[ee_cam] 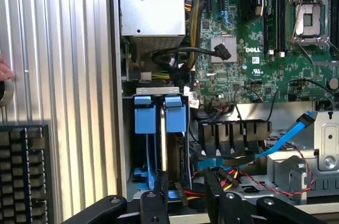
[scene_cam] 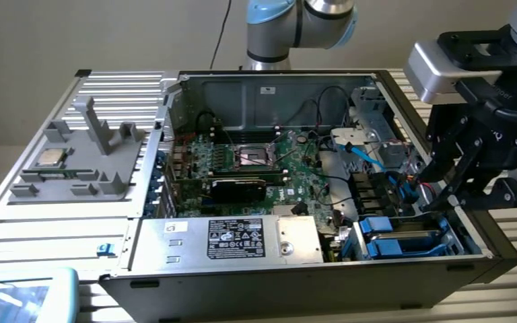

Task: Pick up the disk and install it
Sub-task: 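Insert the first disk wire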

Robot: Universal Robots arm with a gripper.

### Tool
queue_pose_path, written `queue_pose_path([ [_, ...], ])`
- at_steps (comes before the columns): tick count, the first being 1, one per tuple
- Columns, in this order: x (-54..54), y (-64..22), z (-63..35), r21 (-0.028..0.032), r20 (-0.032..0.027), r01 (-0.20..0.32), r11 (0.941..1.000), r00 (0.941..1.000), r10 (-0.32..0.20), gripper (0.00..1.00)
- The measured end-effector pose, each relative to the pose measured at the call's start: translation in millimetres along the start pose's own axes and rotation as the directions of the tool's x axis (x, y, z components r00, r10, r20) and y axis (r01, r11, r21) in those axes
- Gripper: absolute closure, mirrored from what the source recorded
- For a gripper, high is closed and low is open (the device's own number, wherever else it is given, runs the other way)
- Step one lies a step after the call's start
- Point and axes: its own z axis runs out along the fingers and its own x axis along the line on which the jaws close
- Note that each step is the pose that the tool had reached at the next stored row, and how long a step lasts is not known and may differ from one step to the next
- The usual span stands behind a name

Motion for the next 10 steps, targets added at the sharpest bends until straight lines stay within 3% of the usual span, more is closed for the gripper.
queue_pose_path([
  [7,1.9,0.1,11.0,-0.0068,0.0057,0.061,0.9981,0.9981,-0.061,0.6],
  [10,6.2,0.0,14.8,-0.0071,0.0139,0.066,0.9978,0.9977,-0.066,0.6],
])
